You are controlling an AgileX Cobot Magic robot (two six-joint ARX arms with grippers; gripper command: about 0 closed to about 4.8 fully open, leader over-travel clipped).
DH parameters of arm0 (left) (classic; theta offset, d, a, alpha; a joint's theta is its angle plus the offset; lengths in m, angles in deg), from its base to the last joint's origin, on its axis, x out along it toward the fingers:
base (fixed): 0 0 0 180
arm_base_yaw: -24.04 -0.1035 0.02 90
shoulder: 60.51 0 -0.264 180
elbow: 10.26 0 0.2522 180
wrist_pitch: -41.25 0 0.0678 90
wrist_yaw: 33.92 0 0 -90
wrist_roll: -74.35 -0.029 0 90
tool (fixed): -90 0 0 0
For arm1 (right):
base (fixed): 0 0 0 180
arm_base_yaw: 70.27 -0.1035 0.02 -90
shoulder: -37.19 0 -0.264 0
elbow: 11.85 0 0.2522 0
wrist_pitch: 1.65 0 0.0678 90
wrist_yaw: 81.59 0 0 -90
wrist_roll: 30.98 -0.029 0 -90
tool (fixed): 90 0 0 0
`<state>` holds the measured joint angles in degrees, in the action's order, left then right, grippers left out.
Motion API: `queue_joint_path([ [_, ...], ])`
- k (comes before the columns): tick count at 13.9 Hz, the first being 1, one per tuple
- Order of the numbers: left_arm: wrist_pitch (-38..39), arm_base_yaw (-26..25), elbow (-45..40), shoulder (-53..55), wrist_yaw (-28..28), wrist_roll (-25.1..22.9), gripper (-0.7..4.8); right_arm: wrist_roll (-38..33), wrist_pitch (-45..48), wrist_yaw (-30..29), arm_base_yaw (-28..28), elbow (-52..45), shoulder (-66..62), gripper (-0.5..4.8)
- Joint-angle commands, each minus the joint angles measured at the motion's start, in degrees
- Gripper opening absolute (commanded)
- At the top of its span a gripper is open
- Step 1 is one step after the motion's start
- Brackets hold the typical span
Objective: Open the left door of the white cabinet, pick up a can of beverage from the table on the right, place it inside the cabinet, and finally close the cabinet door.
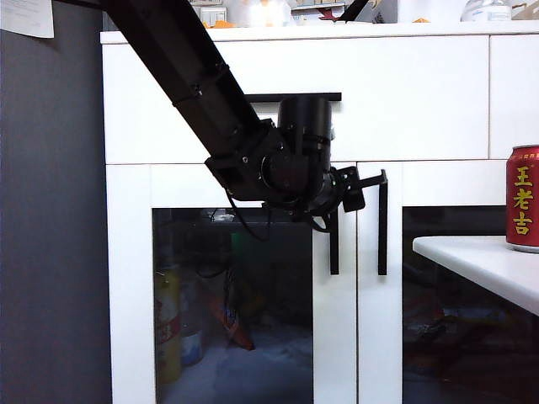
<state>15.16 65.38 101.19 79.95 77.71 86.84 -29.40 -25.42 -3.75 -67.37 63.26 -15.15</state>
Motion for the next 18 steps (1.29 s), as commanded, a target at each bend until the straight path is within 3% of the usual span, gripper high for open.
queue_joint_path([
  [1,-1.0,-0.2,0.9,-0.3,-1.6,0.0,1.76,0.2,0.7,0.0,0.0,0.2,0.1,4.4],
  [2,-0.9,-0.2,0.8,-0.3,-6.1,0.0,0.45,0.2,0.7,0.0,0.0,0.2,0.1,4.4],
  [3,-1.0,-0.2,0.9,-0.3,-7.6,0.0,-0.12,0.2,0.7,0.0,0.0,0.2,0.1,4.4],
  [18,-0.9,0.1,0.8,-0.3,-8.9,0.0,-0.05,0.2,4.5,1.9,0.1,0.3,4.6,4.4],
])
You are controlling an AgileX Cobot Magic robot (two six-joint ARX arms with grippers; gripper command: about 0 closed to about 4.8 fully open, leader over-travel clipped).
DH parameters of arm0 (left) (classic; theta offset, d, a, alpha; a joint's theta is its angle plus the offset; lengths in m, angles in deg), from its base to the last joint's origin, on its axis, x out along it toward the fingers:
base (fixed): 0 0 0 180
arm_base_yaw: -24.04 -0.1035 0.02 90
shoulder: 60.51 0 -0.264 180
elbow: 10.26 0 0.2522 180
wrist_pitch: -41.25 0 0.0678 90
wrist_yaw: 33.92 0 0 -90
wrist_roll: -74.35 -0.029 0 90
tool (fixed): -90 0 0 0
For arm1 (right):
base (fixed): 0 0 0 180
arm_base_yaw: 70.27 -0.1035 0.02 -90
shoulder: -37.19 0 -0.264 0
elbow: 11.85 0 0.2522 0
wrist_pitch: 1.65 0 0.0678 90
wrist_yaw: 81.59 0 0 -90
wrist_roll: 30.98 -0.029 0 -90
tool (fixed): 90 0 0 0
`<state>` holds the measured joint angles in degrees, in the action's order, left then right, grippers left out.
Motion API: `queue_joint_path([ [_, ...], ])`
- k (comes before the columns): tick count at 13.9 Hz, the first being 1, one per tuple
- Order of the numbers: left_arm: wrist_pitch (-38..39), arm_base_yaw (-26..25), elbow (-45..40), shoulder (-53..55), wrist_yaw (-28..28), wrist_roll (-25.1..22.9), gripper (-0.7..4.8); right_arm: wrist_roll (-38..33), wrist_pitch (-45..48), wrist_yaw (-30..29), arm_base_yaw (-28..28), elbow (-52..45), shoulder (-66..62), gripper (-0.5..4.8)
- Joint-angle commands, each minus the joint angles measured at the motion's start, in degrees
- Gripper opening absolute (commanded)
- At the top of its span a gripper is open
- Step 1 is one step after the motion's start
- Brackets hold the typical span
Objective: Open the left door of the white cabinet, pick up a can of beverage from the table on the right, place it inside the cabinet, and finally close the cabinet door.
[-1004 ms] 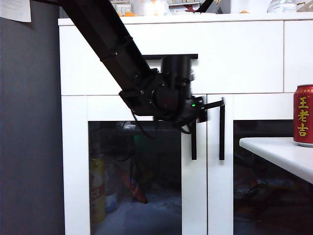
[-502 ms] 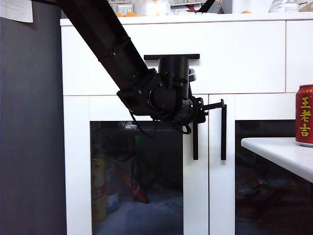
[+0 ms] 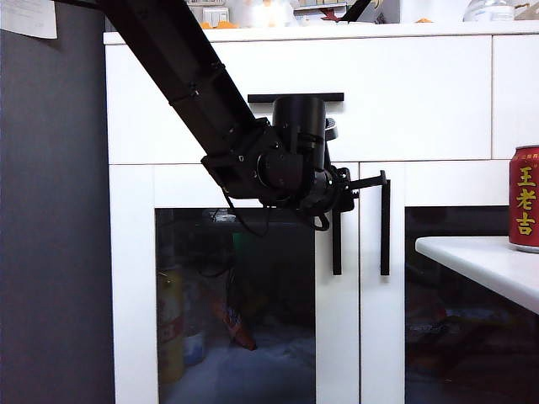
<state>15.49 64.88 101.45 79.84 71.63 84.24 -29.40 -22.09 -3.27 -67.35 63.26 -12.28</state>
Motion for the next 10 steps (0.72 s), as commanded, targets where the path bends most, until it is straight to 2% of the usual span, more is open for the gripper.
queue_joint_path([
  [1,-1.2,0.7,0.5,-0.2,-2.8,2.6,-0.05,0.2,1.2,3.4,0.0,0.3,2.5,4.4],
  [10,-0.8,3.2,-0.7,-1.1,-2.2,2.6,-0.05,0.2,-0.8,4.3,0.0,0.3,4.0,4.4],
])
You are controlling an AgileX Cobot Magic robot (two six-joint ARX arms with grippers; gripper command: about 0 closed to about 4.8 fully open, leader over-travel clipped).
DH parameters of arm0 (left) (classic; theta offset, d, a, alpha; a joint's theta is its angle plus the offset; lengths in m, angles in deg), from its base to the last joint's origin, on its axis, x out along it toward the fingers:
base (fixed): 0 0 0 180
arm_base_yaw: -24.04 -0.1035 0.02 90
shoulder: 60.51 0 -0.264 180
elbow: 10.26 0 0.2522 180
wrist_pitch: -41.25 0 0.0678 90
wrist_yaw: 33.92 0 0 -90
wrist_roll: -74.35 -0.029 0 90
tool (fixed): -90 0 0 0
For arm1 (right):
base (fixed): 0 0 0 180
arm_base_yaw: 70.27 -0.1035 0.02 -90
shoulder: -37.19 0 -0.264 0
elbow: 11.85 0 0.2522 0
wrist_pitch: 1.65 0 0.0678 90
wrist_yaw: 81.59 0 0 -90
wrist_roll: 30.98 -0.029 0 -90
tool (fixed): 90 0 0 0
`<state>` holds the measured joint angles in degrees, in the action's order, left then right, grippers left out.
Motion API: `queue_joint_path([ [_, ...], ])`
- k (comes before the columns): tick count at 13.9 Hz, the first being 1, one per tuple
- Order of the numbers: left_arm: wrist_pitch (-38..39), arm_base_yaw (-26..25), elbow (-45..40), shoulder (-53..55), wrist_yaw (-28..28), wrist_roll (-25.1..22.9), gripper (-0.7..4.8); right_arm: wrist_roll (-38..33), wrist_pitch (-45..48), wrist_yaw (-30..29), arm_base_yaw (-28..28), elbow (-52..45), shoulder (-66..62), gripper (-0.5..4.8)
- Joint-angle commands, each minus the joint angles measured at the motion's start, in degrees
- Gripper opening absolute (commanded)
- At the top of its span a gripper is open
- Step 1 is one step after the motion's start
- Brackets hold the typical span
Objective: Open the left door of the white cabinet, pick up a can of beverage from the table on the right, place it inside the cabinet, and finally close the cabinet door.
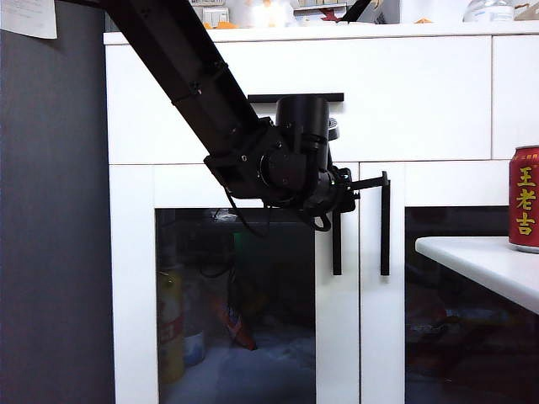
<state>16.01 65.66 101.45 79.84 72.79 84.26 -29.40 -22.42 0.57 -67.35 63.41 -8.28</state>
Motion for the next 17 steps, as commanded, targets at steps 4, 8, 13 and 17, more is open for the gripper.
queue_joint_path([
  [4,-1.5,4.3,-13.4,-8.4,-3.5,2.5,-0.05,0.2,-0.7,0.5,0.0,0.2,-0.1,4.4],
  [8,-11.3,4.3,-28.5,-18.3,-3.5,2.5,-0.05,0.2,-3.3,0.4,0.0,0.1,-0.8,4.4],
  [13,-11.3,4.3,-44.9,-30.5,-3.5,2.5,-0.05,0.1,-8.8,-2.6,-0.1,-1.7,-4.0,4.4],
  [17,-11.4,4.3,-52.8,-38.3,-3.5,2.5,-0.05,-0.1,-9.2,-10.3,-4.9,-3.5,-10.1,4.39],
])
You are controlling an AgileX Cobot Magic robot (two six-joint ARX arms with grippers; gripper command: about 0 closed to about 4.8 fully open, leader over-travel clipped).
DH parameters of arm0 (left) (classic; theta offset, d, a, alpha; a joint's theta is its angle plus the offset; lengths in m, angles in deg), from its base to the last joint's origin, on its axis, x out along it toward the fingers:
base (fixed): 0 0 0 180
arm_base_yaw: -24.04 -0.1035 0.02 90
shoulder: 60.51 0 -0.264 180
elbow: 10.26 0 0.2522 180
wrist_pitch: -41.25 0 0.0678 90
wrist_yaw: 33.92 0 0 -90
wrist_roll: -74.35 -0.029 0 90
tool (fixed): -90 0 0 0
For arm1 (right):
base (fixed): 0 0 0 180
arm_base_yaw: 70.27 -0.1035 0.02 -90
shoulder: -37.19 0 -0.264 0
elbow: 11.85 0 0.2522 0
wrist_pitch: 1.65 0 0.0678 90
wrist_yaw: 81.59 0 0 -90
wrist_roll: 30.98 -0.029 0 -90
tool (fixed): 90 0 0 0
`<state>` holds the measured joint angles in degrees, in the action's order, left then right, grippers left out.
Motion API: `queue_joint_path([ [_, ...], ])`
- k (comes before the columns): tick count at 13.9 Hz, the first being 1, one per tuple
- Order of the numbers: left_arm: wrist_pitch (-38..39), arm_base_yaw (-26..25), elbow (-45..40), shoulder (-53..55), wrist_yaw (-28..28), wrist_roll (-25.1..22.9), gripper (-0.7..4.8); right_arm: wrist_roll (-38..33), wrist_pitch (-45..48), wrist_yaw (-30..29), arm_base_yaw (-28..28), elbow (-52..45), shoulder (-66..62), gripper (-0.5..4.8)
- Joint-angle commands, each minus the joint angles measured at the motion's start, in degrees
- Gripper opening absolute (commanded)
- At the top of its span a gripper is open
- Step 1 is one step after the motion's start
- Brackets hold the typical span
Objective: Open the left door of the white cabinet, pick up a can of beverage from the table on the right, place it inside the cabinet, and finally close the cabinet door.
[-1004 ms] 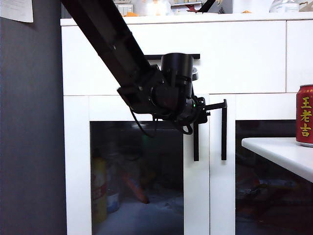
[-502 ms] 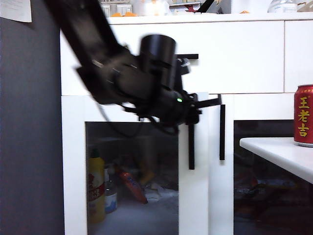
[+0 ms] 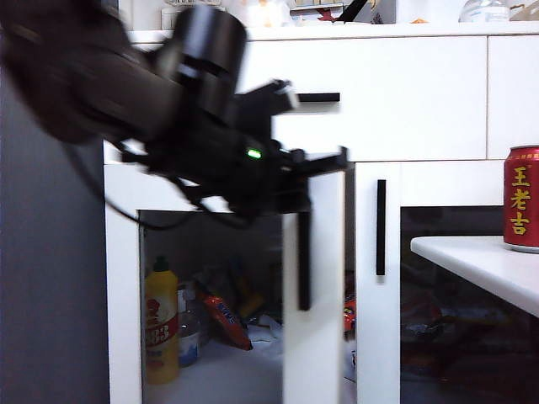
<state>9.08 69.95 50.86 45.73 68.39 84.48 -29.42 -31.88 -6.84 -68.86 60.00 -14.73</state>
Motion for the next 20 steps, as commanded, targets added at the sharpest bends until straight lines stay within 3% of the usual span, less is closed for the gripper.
queue_joint_path([
  [1,-4.6,0.0,-3.4,-6.1,0.9,2.3,-0.05,-0.1,1.0,-3.0,-7.0,0.0,-8.7,4.39],
  [6,-6.1,-0.1,-4.2,-10.7,0.9,2.3,-0.05,-0.7,6.6,-9.5,-15.4,0.1,-24.4,4.33],
  [7,-6.2,-0.2,-4.2,-11.1,0.9,2.3,-0.05,-0.7,7.3,-11.1,-16.3,0.1,-26.7,3.76],
  [8,-6.5,-0.2,-4.3,-11.5,0.9,2.3,-0.05,-0.7,7.4,-12.9,-17.2,0.1,-29.7,1.91],
  [9,-6.4,-0.1,-4.4,-11.9,0.9,2.3,-0.05,-0.7,7.4,-14.6,-17.5,0.1,-31.1,1.09],
  [11,-5.4,-0.1,-5.0,-12.6,0.9,2.3,-0.05,0.0,7.9,-16.0,-17.5,0.1,-33.1,0.91],
  [12,-5.5,-0.2,-5.2,-12.7,0.9,2.3,-0.05,0.4,9.0,-15.0,-17.5,0.1,-34.1,0.37],
  [14,-5.7,-0.2,-5.4,-12.8,0.9,2.3,-0.05,0.4,10.0,-15.8,-17.1,0.1,-33.8,0.3],
  [17,-4.9,-0.1,-5.4,-12.8,0.9,2.3,-0.05,0.4,17.1,-9.8,-17.0,0.7,-30.0,0.31],
  [20,-4.7,0.1,-5.4,-12.8,0.5,2.3,-0.05,0.4,15.4,2.4,-16.2,2.9,-20.1,0.58],
])
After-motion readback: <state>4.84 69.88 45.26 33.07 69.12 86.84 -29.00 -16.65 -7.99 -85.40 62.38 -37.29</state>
